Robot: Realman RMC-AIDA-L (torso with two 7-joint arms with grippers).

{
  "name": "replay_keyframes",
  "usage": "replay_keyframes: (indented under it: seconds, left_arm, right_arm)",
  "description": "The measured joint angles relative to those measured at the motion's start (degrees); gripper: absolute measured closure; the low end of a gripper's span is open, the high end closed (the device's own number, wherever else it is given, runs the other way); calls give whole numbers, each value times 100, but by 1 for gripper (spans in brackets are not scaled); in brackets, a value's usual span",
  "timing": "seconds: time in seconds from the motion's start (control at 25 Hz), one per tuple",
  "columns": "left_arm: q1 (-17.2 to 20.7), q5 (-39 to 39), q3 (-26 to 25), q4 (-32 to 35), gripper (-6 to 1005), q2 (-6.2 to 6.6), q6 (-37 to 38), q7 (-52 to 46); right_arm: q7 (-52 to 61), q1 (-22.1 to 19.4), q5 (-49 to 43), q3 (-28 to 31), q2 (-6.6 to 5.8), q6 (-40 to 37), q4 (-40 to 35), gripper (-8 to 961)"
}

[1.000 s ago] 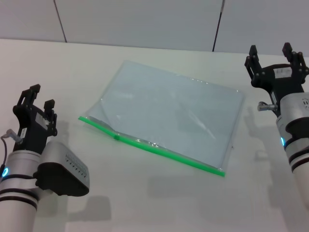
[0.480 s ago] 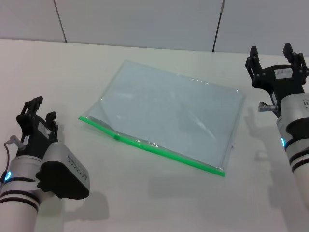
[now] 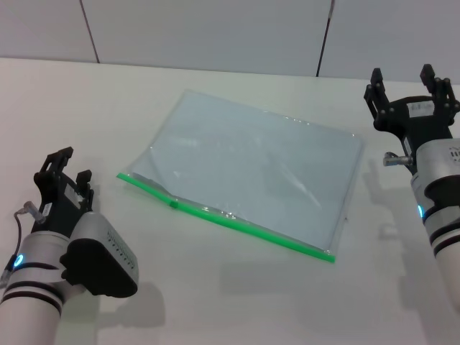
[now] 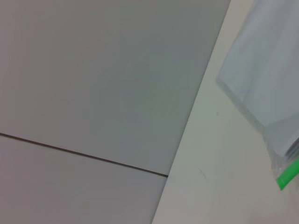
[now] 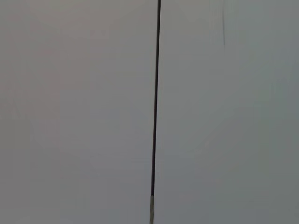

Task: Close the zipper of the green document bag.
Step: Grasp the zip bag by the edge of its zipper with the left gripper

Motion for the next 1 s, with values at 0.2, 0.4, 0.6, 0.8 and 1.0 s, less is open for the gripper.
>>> replay_keyframes:
  seconds: [0.2,0.4,0.6,0.8,1.0]
  left_arm:
    - [-34,-8,0,-1,467,0,55,42]
    - [-56,-35,0,0,467,0,103,80]
    - [-106,-7,0,8,467,0,243,147]
    - [-145,9,0,15,467,0,322,214]
    - [-176,-16,0,26,467,0,391,292]
  right_arm:
    - [-6,-1,0,0,0,0,-12,195]
    - [-15,-6,0,0,0,0,-13,195]
    - [-16,-16,0,0,0,0,-12,195]
    - [-16,-18,0,0,0,0,-12,195]
    - [-16,-18,0,0,0,3,-12,195]
